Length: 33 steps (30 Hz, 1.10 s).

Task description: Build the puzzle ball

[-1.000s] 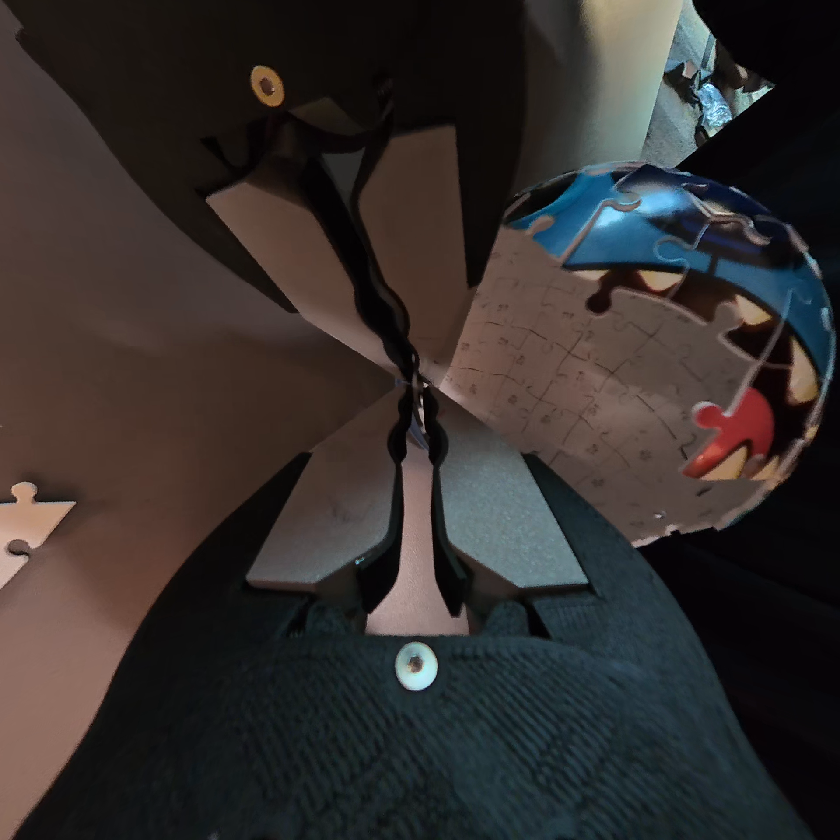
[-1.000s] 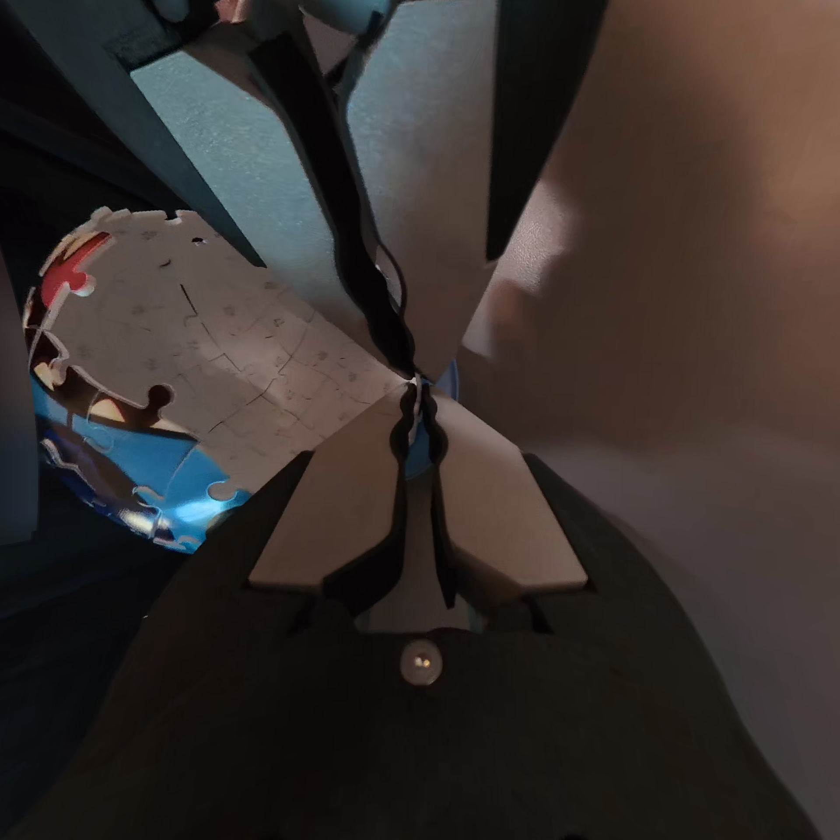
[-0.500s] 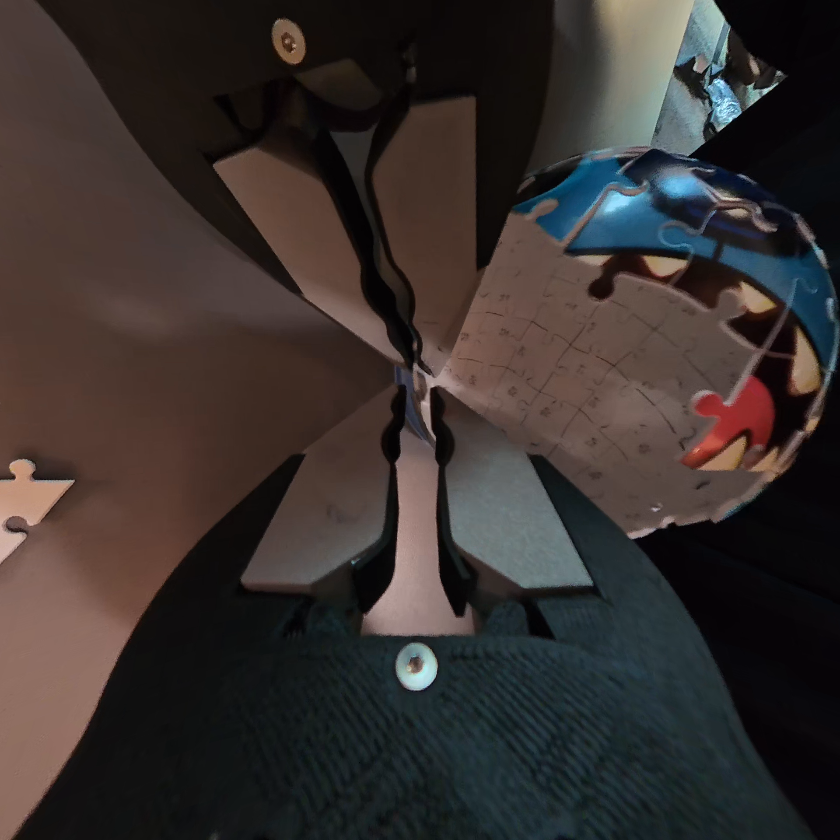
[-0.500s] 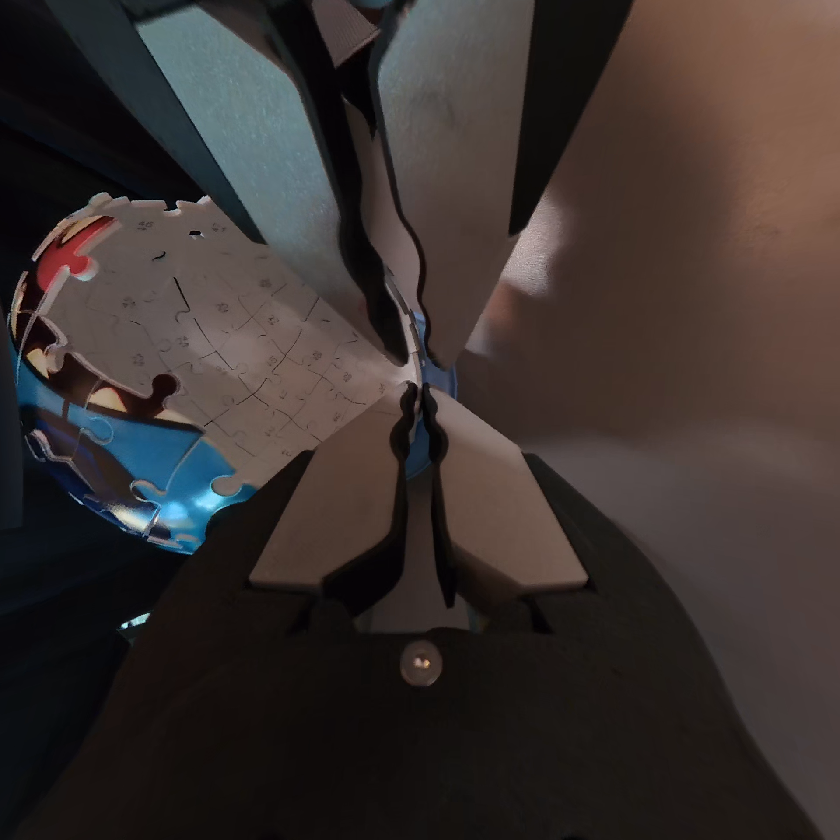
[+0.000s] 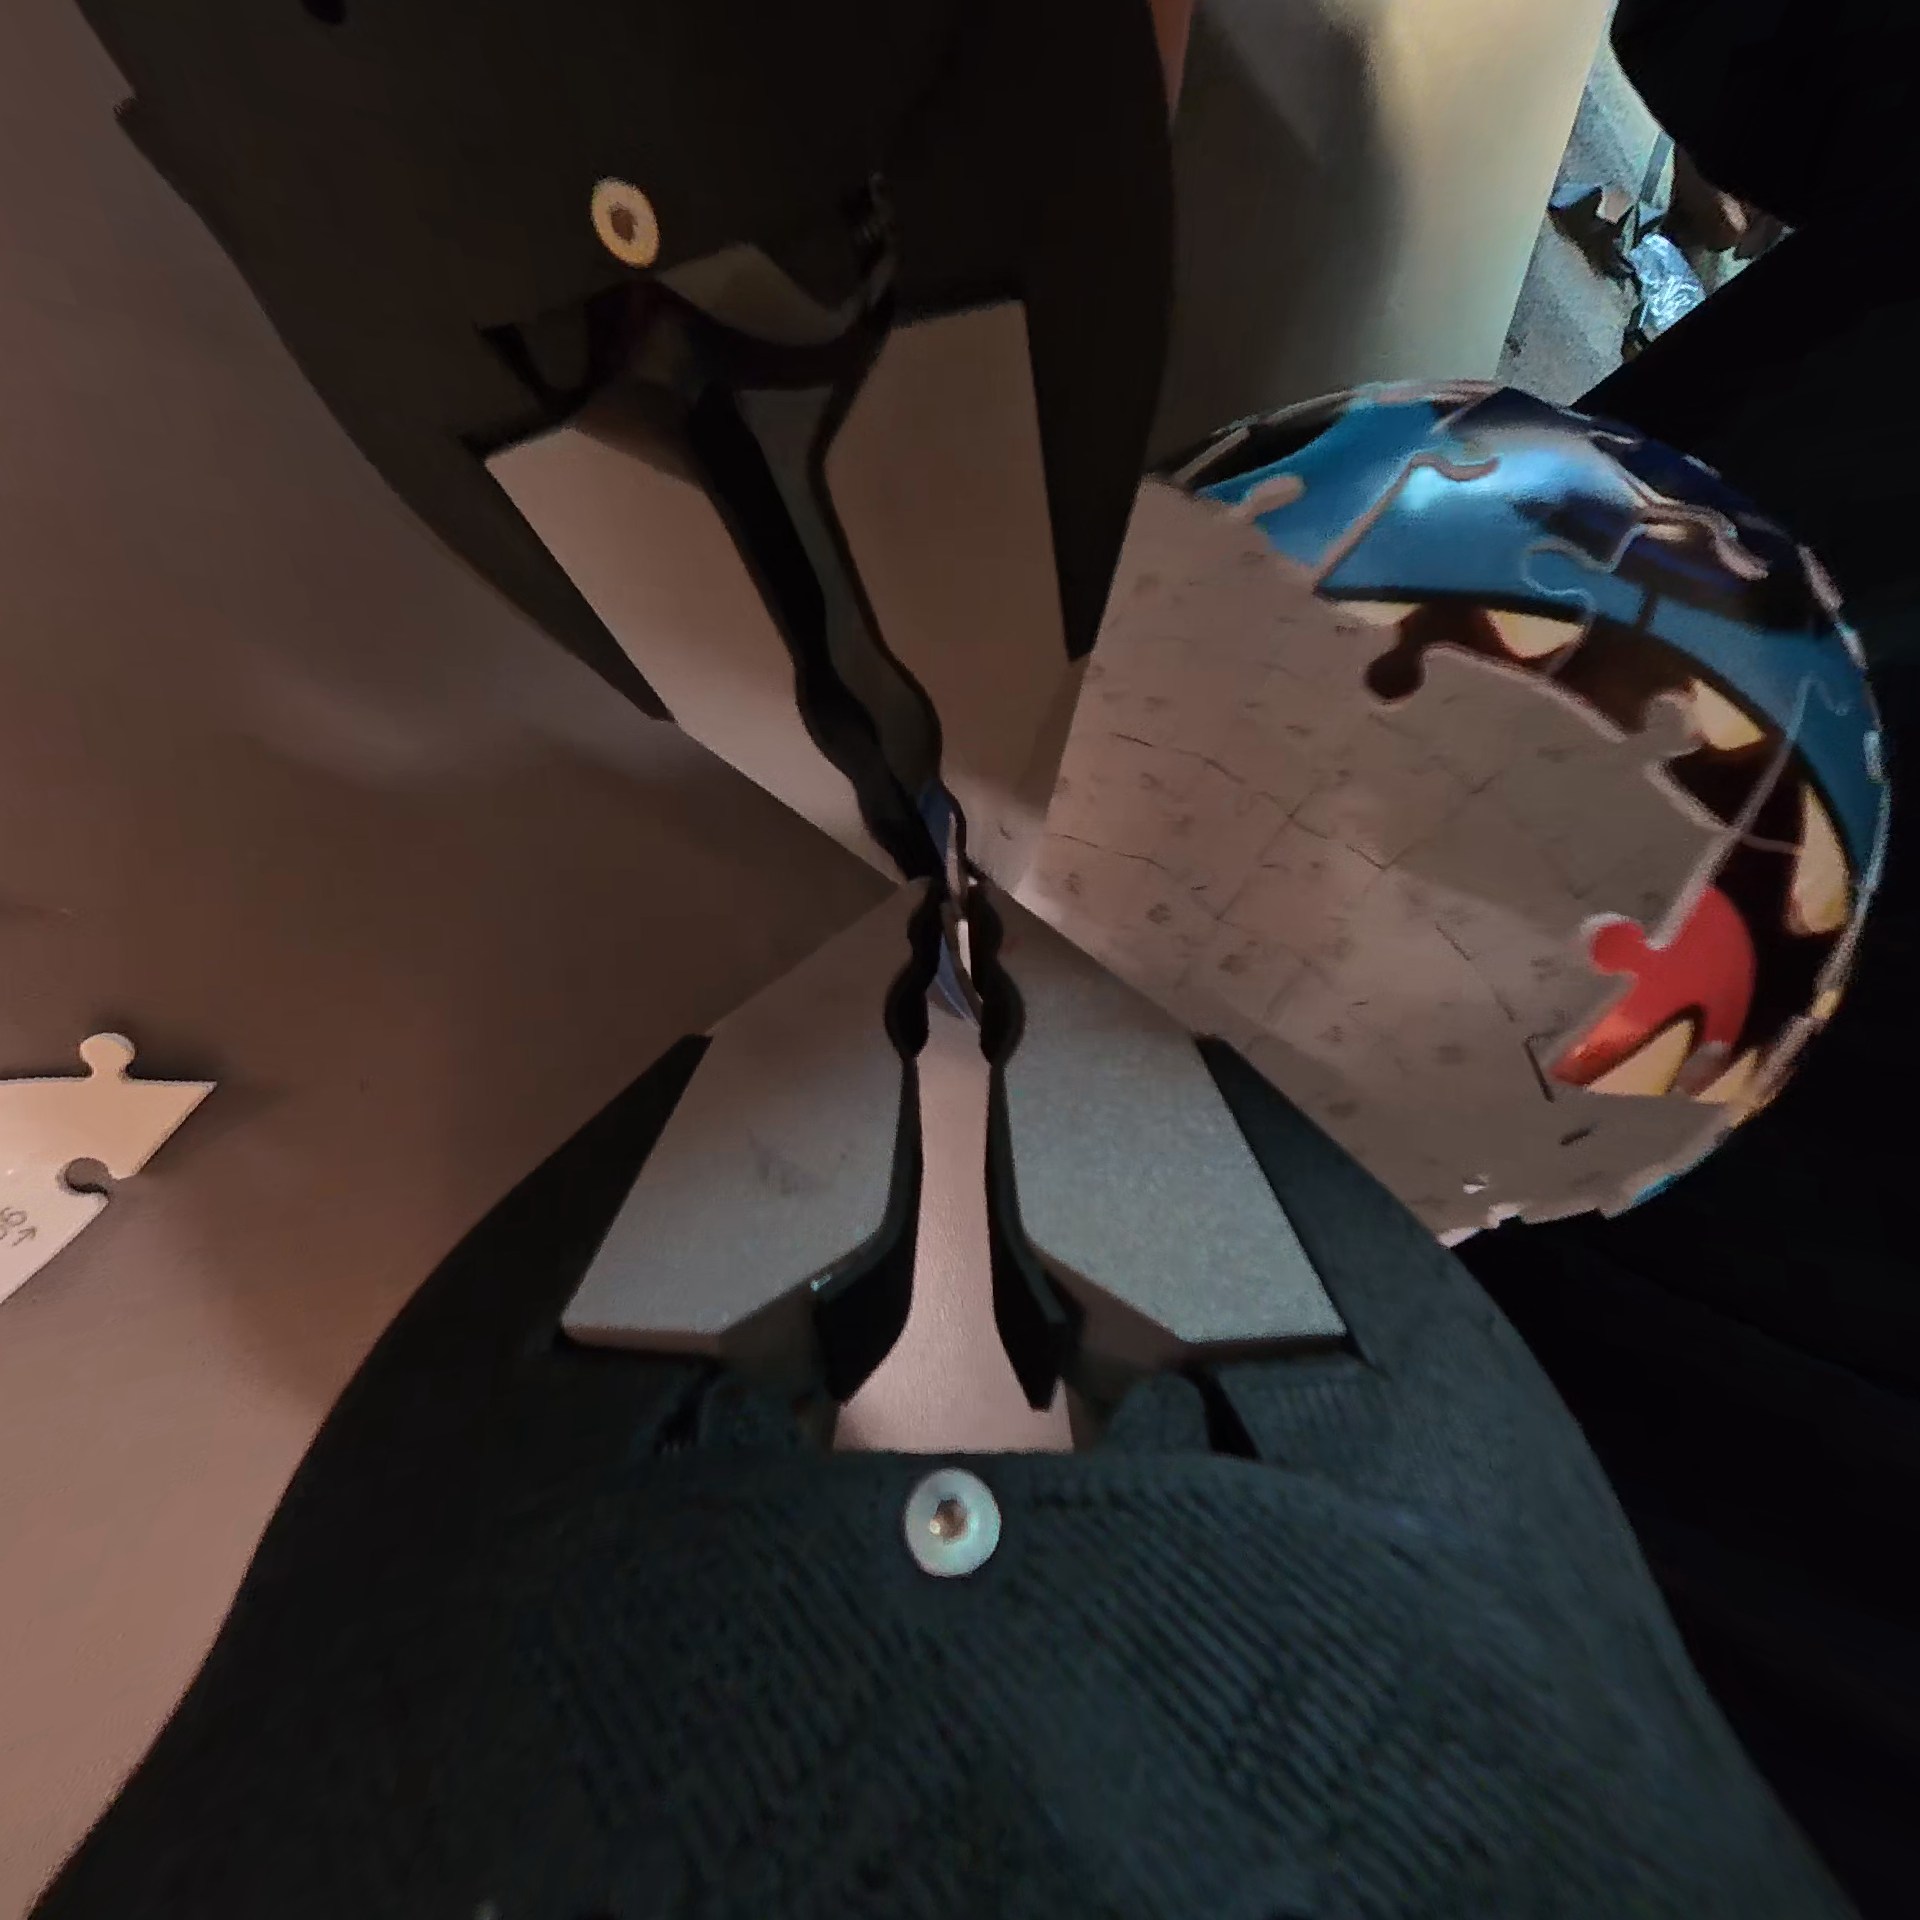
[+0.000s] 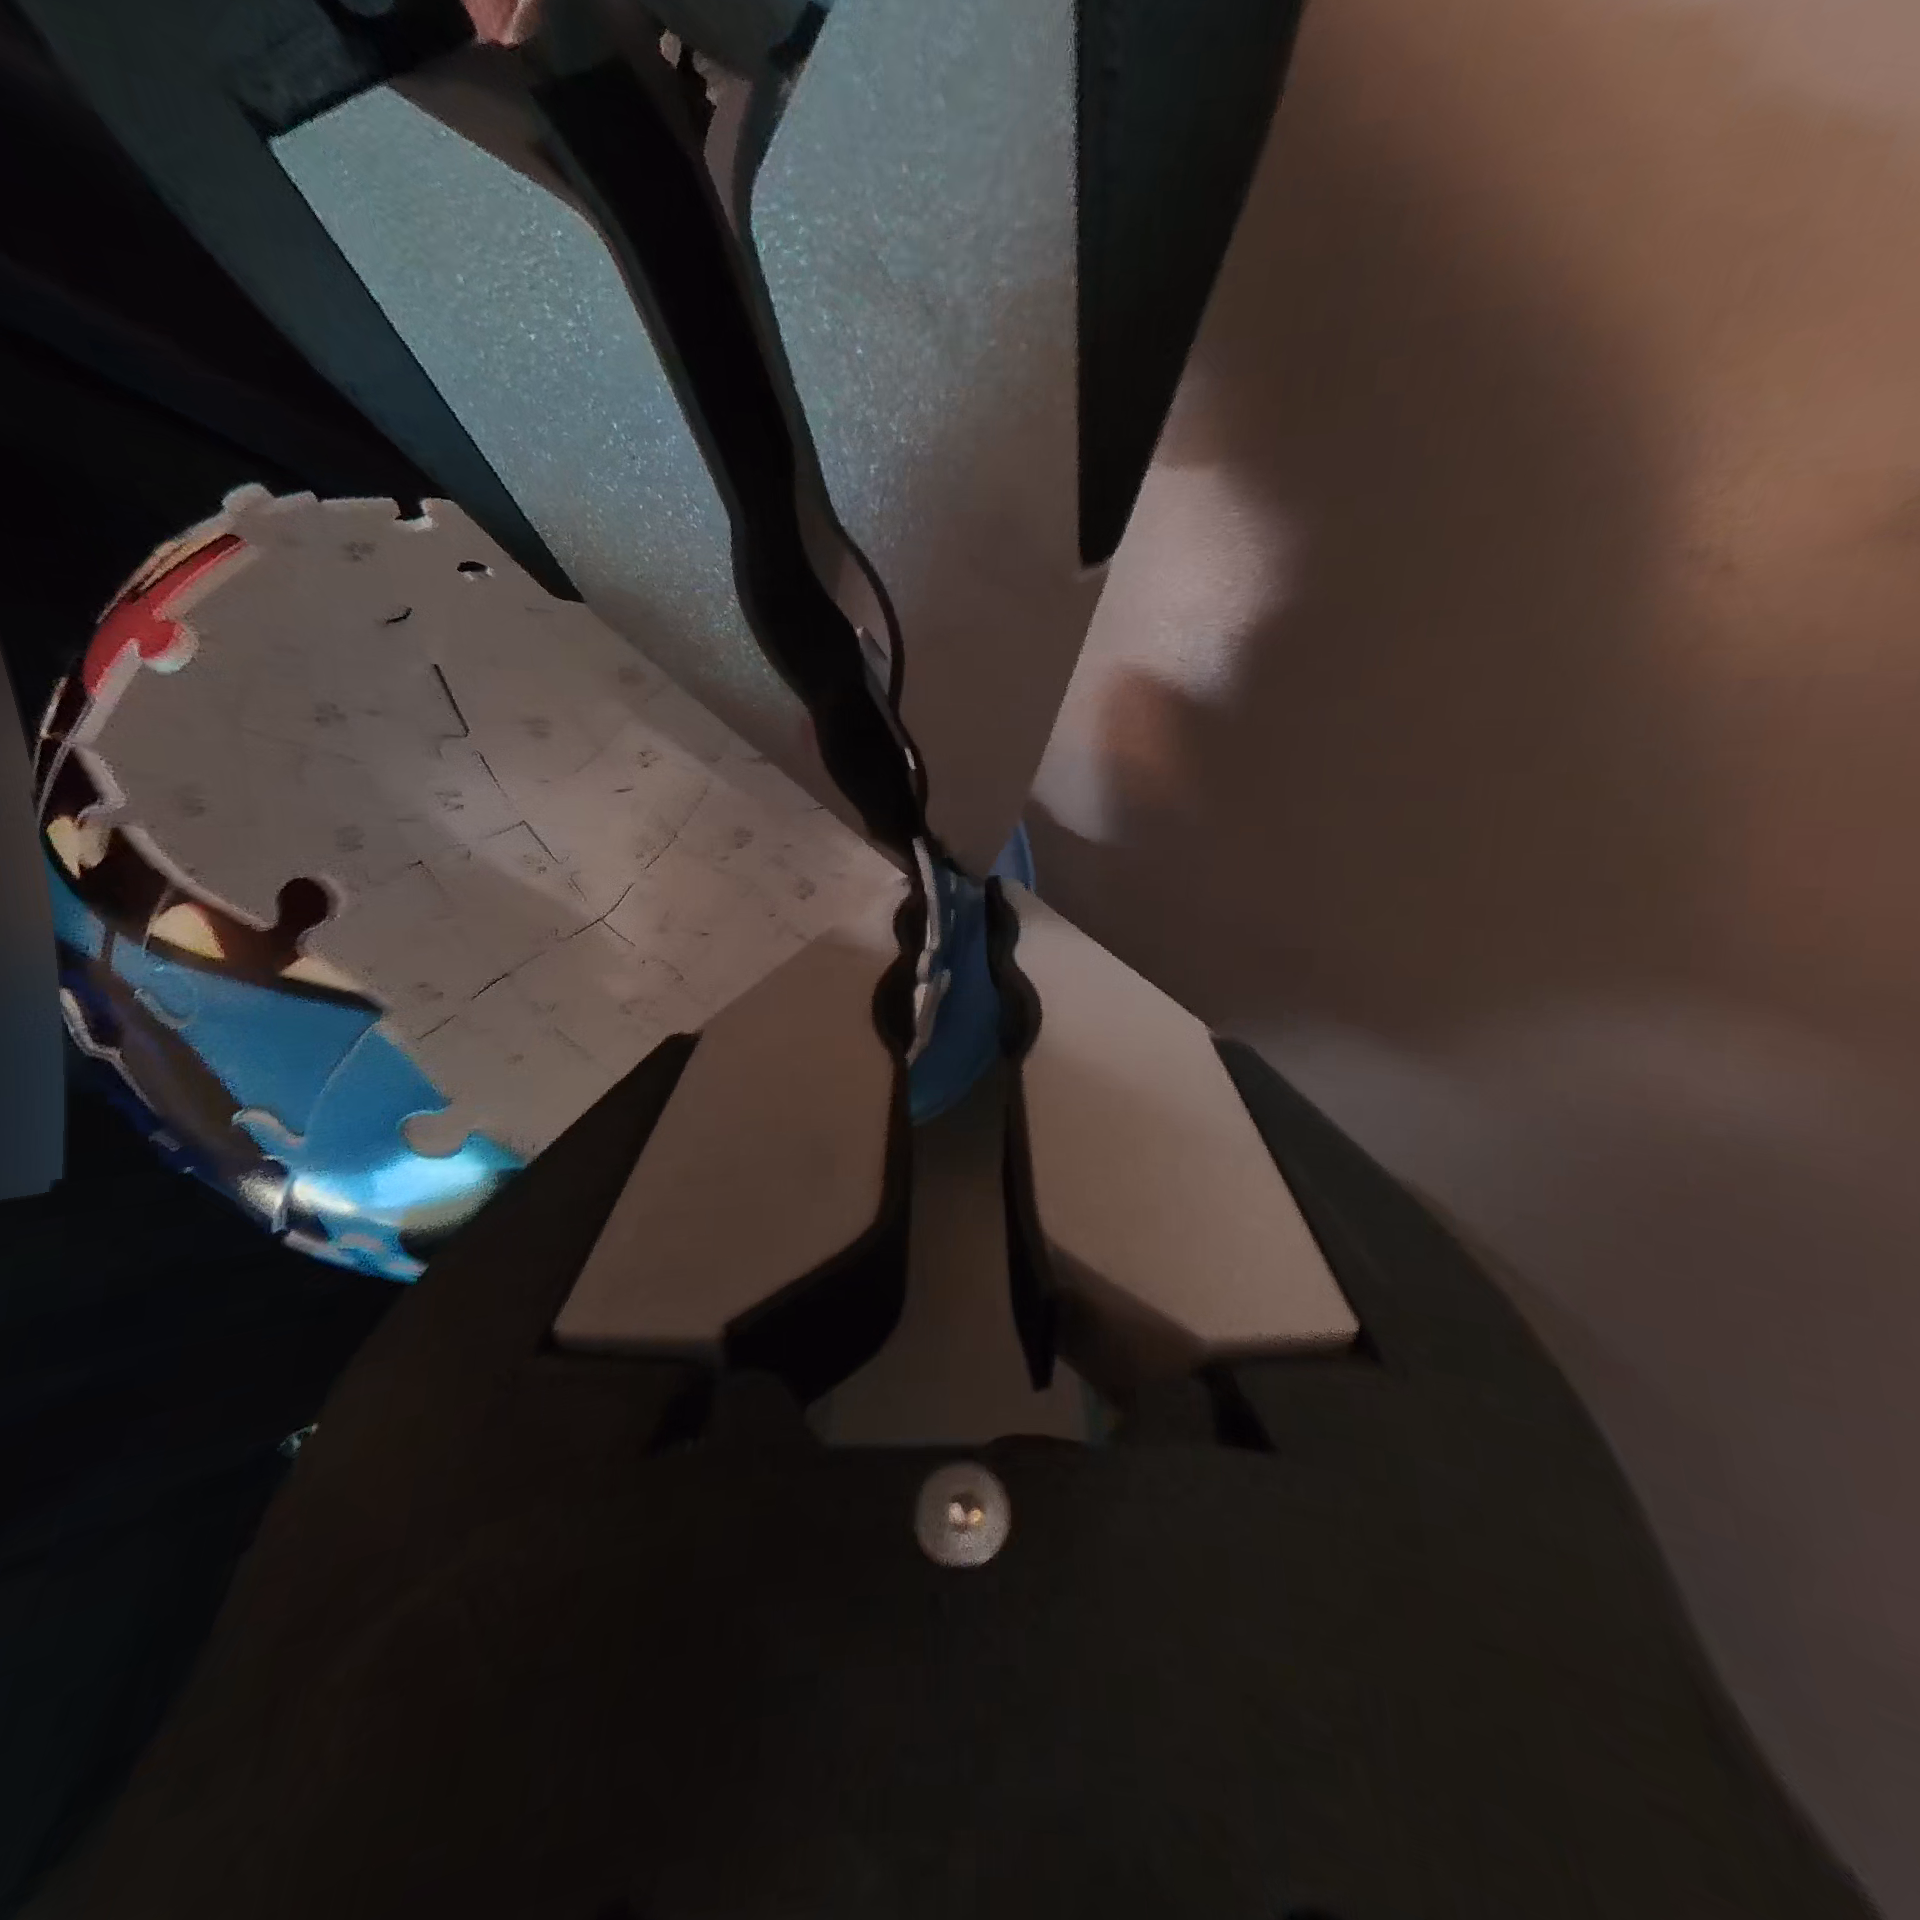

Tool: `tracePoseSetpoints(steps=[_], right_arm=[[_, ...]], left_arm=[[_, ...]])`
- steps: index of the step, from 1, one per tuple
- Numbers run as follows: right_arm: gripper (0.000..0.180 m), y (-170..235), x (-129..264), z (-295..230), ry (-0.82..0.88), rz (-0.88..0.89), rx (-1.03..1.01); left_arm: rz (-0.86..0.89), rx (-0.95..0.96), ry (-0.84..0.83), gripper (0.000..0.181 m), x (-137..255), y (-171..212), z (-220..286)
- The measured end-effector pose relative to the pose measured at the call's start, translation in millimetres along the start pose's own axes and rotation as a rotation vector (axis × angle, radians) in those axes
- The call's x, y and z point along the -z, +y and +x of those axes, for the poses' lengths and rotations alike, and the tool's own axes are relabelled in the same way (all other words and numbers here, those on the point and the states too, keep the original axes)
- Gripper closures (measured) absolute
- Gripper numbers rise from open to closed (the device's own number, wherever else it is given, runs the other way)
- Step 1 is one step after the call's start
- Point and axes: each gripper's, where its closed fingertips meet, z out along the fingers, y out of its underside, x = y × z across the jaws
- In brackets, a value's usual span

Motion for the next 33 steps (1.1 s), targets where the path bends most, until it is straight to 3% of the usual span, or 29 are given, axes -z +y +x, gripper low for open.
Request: tracePoseSetpoints(steps=[26, 29, 33], right_arm=[[0.177, 2, -2, 0, 0.0, -0.045, -0.02], [0.167, -4, 13, 2, -0.007, -0.004, -0.059], [0.171, -13, 38, 9, 0.069, 0.089, -0.028]], left_arm=[[0.004, 0.001, -0.013, 0.179, 1, 1, 0], [0.0, 0.0, -0.016, 0.18, 2, 1, 0], [0.001, 0.004, -0.013, 0.179, 2, 1, 0]])
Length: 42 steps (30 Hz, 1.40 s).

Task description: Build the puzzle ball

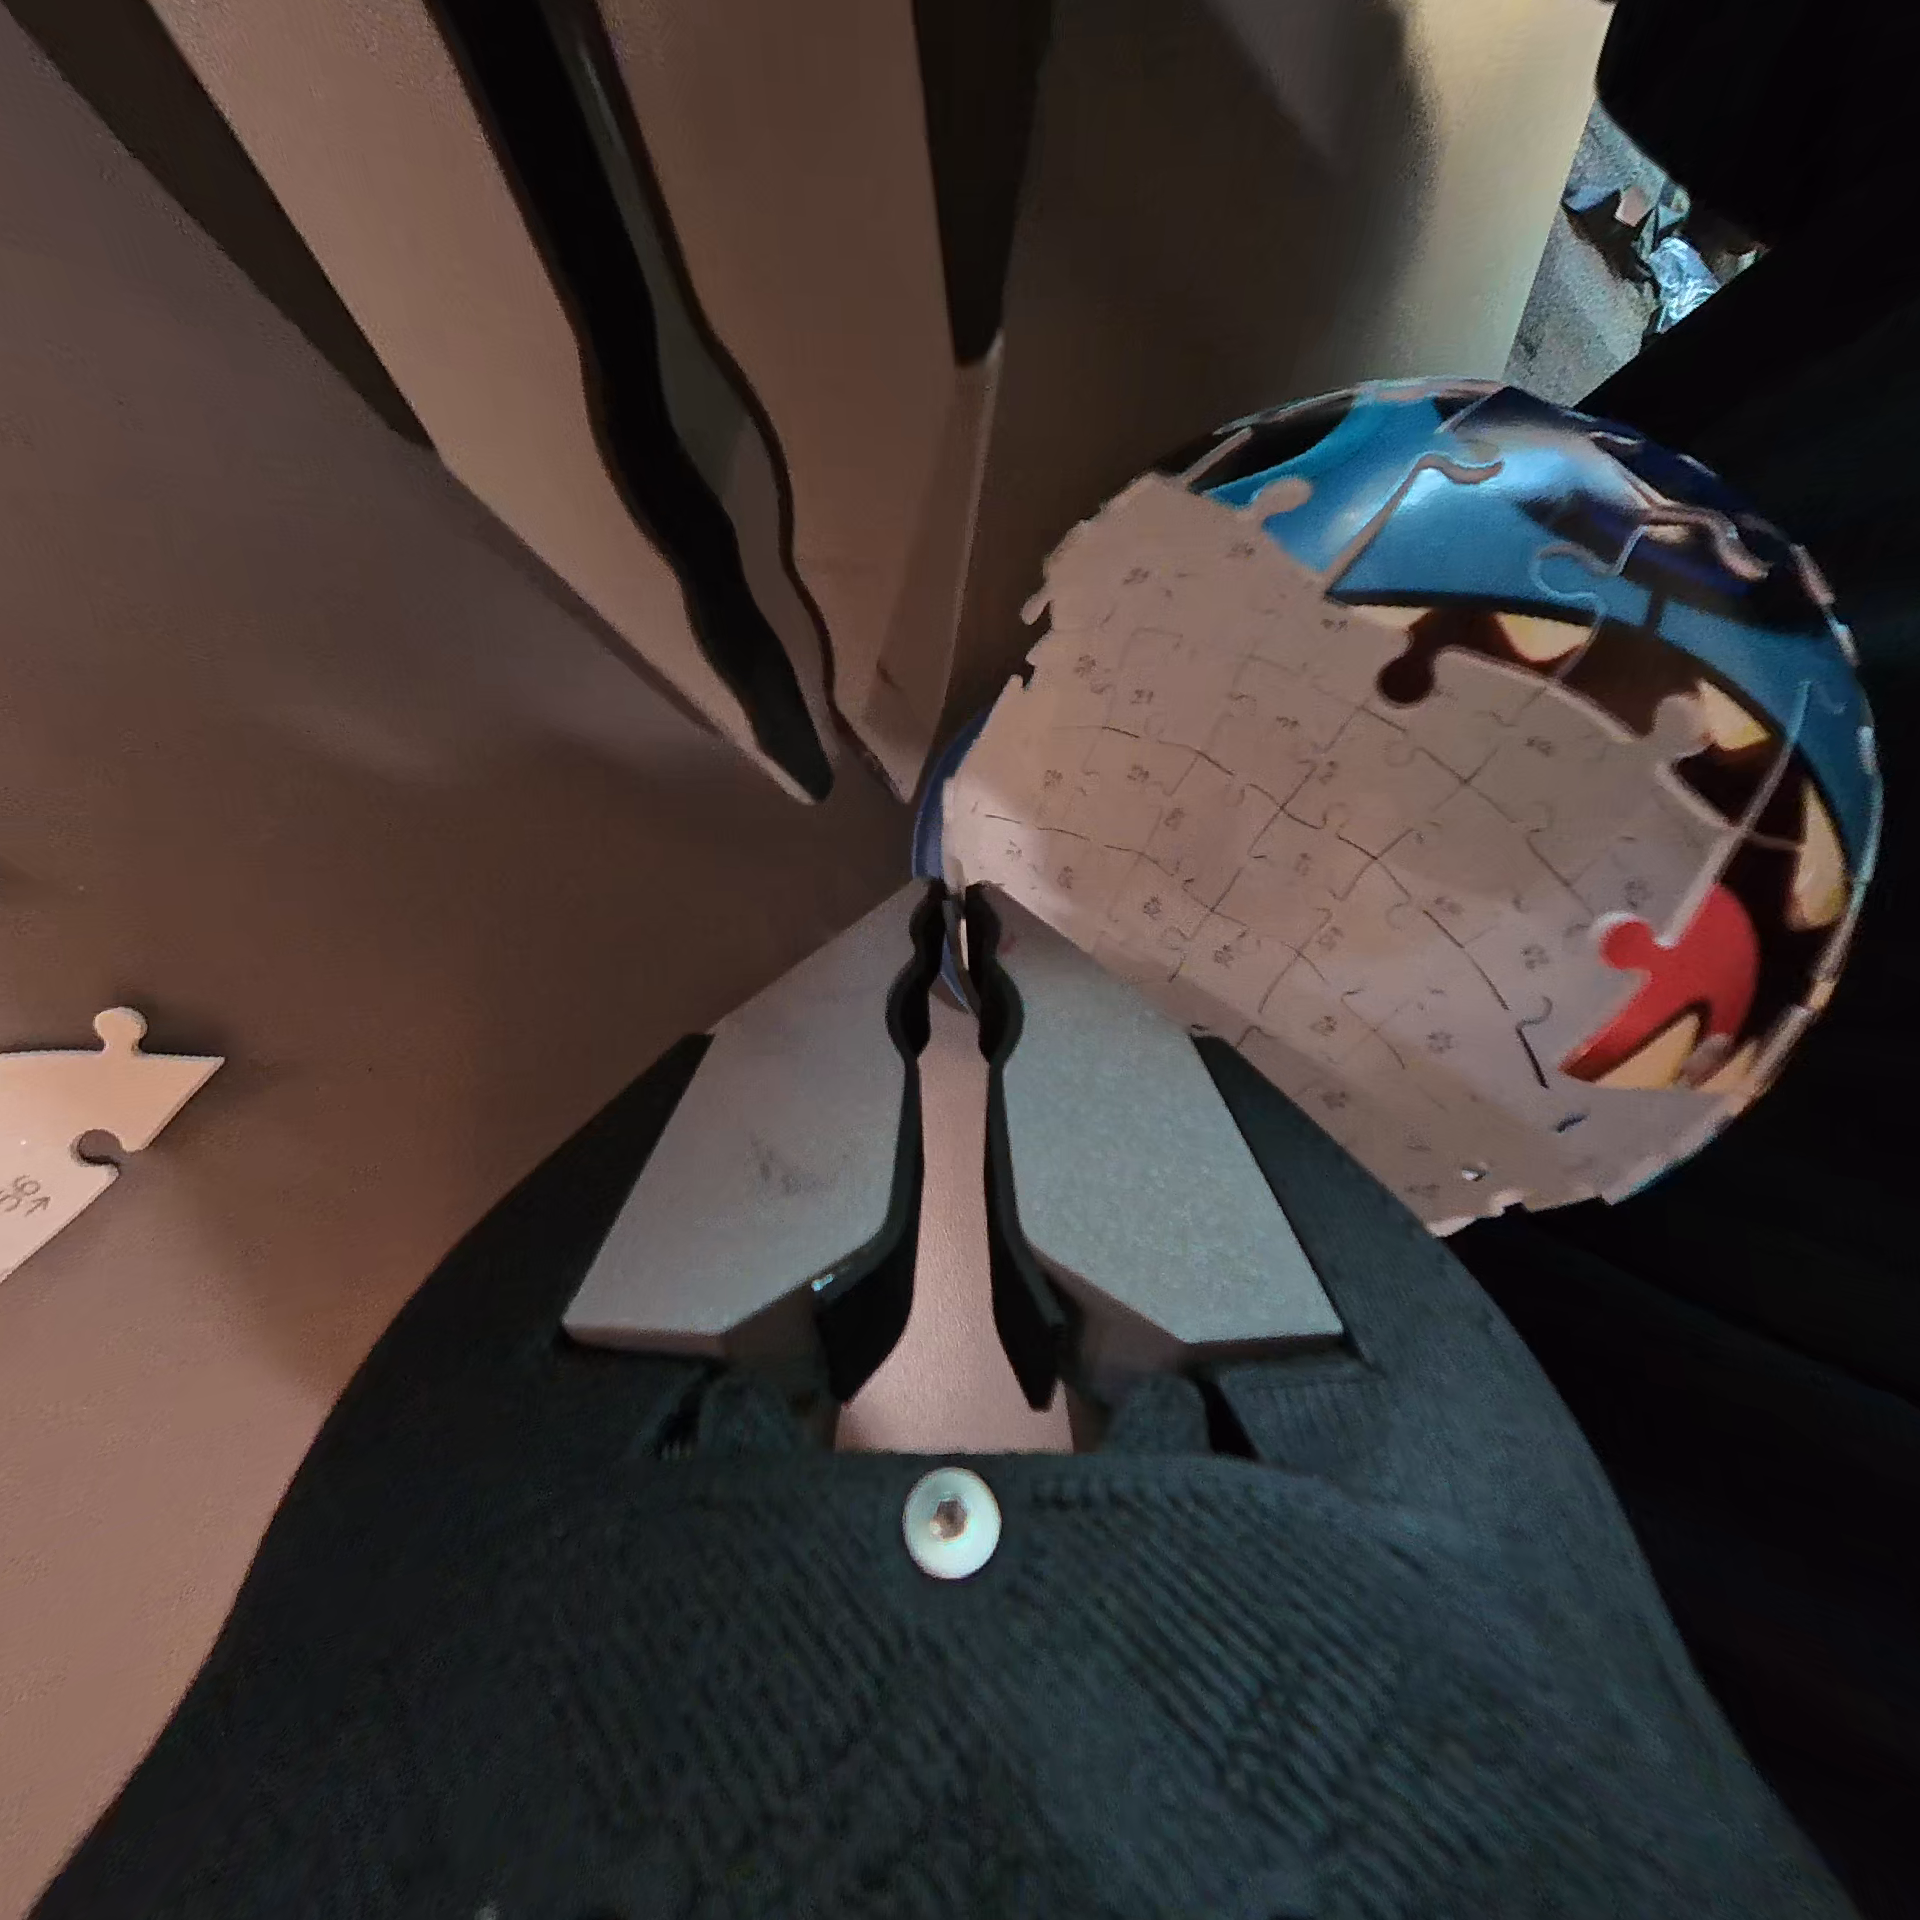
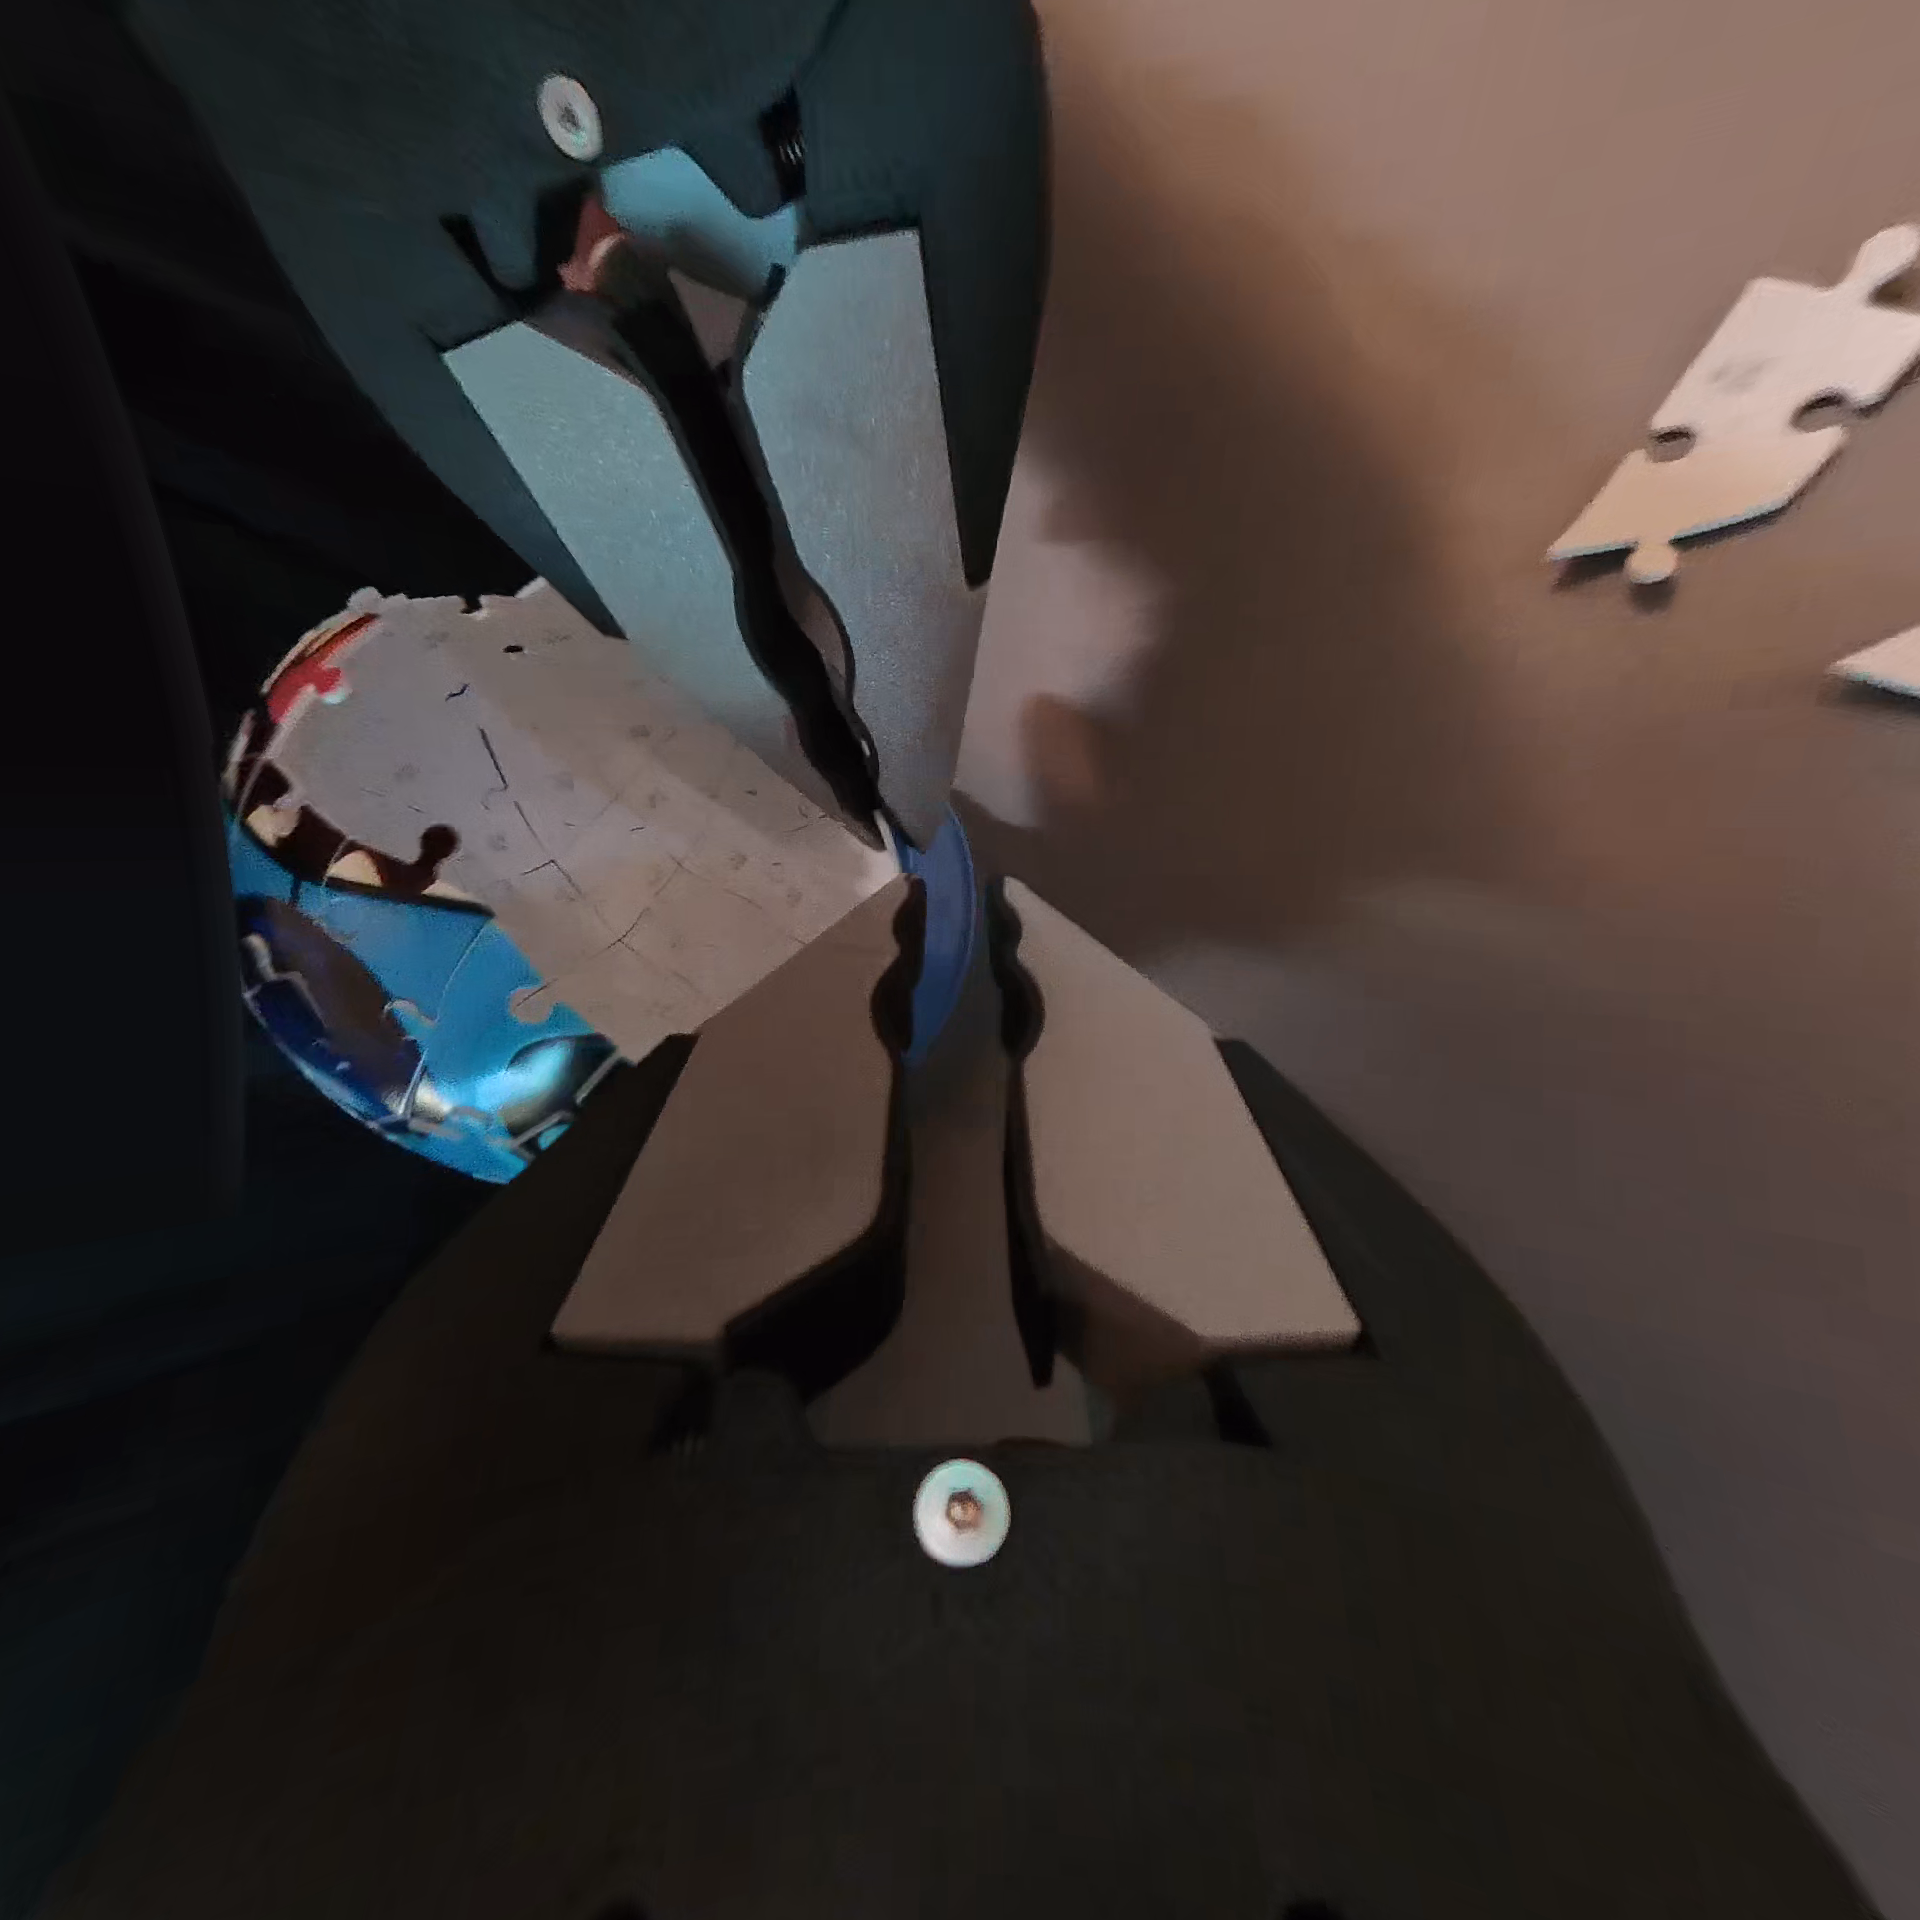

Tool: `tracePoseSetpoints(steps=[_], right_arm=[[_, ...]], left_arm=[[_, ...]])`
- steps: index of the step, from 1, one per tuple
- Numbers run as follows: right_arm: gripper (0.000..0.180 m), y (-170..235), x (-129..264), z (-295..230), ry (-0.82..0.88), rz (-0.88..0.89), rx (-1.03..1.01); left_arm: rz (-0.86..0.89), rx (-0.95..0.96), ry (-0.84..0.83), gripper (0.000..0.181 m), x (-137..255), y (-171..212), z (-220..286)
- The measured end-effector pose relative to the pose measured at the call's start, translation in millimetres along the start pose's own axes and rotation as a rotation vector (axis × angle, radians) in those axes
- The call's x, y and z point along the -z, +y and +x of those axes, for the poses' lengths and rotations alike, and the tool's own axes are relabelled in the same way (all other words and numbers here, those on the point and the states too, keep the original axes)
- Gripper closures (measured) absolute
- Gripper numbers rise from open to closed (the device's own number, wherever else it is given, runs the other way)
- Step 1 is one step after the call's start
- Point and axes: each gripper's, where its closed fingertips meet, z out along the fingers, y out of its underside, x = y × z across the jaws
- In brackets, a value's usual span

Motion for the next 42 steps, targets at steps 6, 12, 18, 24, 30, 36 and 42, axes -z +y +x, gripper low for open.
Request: tracePoseSetpoints(steps=[6, 12, 18, 24, 30, 36, 42], right_arm=[[0.174, 4, 5, 4, 0.032, 0.053, -0.024], [0.171, -1, 22, 2, 0.133, 0.175, -0.006], [0.16, 2, 50, -16, 0.333, 0.382, 0.041], [0.144, 27, 77, -35, 0.567, 0.598, 0.059], [0.13, 51, 77, -54, 0.709, 0.745, 0.099], [0.121, 71, 44, -95, 0.605, 0.805, 0.173], [0.119, 69, 21, -91, 0.671, 0.764, 0.219]], left_arm=[[0.016, 0.011, 0.014, 0.176, 0, -2, 0], [0.103, 0.029, -0.025, 0.158, 19, -10, -7], [0.351, 0.034, -0.153, 0.151, 86, -17, -17], [0.543, 0.045, -0.173, 0.135, 103, 9, -15], [0.493, 0.041, -0.209, 0.111, 80, 56, -9], [0.469, -0.079, -0.147, 0.102, 62, 80, 37], [0.394, -0.1, -0.185, 0.094, 21, 79, 39]])
